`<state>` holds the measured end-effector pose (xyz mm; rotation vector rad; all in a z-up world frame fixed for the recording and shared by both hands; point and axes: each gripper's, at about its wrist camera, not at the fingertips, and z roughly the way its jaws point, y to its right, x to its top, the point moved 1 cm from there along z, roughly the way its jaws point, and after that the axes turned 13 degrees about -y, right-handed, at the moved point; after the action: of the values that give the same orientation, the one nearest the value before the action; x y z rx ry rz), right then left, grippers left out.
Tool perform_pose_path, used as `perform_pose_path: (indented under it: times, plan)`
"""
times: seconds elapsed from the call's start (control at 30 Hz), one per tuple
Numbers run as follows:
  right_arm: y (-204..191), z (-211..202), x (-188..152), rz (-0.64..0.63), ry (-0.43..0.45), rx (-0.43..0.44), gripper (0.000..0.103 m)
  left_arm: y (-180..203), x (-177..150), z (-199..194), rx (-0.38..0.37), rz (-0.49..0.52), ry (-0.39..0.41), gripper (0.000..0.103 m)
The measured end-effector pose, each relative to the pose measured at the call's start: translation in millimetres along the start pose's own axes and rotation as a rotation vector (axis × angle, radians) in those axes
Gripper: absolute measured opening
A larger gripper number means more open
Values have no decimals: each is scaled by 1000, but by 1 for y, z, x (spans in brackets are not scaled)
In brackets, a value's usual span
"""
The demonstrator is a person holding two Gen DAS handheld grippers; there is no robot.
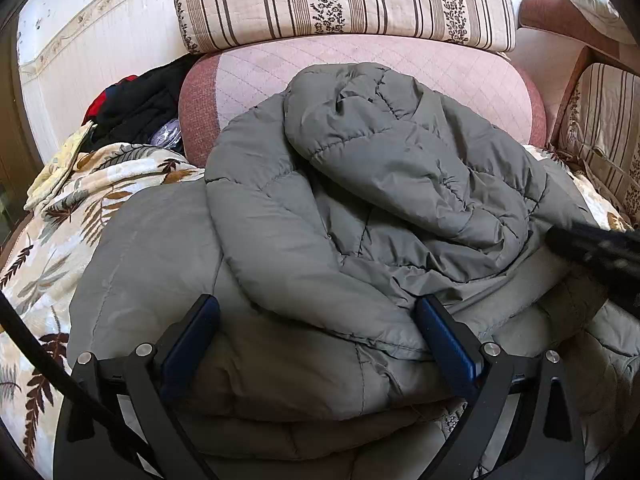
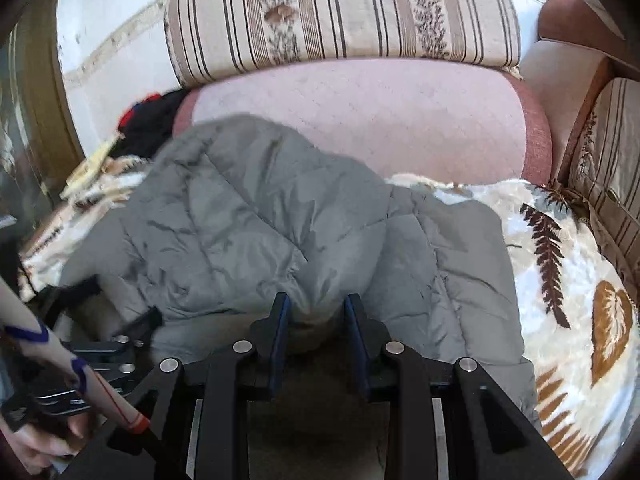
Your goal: Fold large clothes
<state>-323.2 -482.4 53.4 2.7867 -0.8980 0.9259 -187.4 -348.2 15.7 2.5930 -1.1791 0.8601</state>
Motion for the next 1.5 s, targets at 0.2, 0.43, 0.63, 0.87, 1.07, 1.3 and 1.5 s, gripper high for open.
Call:
perform_pose_path:
  times: [0.2,0.43,0.63,0.87,1.07,1.3,1.5]
  plan:
    - [4,23,-6,18,-61,8,31,3,-1,1,6,5,-2,99]
    - [9,33,-11,38,-66,44,32,4,0,3,11,10,-6,99]
    - [9,33,-13,37,-59,45,32,4,0,2,11,10,-6,99]
    - [7,34,-13,28,-55,22,32,4,0,2,11,10,-6,99]
    - [4,34,-13,27,-60,9,32,4,0,2,10,9,-6,99]
    - [2,33,-11,50,-98,0,32,4,1,2,12,8,-11,99]
    - [-2,24,-12,64,-146,-28,32,4,-1,-4,8,-1,-29,99]
